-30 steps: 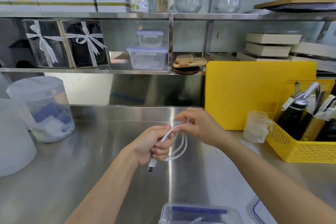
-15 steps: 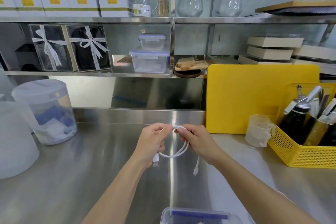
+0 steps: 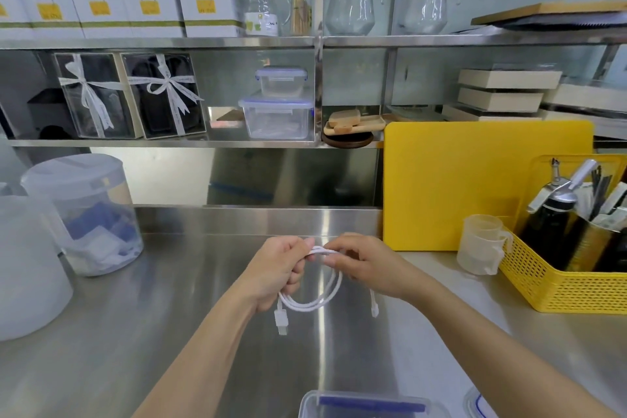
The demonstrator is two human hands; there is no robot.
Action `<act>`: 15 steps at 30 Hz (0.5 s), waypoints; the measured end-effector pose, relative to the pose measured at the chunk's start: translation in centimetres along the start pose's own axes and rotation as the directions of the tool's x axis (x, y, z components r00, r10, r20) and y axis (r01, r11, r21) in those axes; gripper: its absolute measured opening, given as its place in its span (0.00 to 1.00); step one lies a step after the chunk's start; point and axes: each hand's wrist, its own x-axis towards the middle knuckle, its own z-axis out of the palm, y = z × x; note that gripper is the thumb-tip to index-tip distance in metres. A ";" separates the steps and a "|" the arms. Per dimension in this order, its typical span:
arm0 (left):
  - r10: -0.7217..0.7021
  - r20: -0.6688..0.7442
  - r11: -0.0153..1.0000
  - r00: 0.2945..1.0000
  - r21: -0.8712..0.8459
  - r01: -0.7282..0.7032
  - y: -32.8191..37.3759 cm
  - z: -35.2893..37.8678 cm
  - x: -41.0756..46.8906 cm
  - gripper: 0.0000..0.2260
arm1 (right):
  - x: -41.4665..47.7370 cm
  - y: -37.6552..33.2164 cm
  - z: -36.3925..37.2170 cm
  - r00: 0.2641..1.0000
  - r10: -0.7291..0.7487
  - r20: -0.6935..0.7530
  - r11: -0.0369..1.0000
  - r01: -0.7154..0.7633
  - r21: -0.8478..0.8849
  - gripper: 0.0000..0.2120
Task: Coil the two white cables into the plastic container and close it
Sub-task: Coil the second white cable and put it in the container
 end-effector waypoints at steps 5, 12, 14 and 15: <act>0.039 -0.208 0.998 0.977 0.057 -0.028 -0.3 -0.4 0.7 0.16 | -0.8 0.7 -1.6 0.979 0.198 0.053 0.980 -0.196 -0.027 0.06; 0.006 -0.243 1.000 0.970 0.013 -0.003 -1.7 1.3 1.1 0.16 | -1.2 -0.4 -1.6 0.972 0.224 -0.072 0.788 -0.136 0.601 0.10; -0.038 -0.210 0.996 0.977 -0.086 0.020 -1.7 2.0 1.1 0.16 | -1.0 -0.5 -1.3 0.971 0.204 -0.122 0.745 -0.073 0.663 0.09; -0.058 -0.194 0.991 0.979 -0.133 0.032 -1.7 2.3 1.0 0.15 | -1.0 -0.5 -1.0 0.968 0.203 -0.149 0.746 -0.054 0.664 0.09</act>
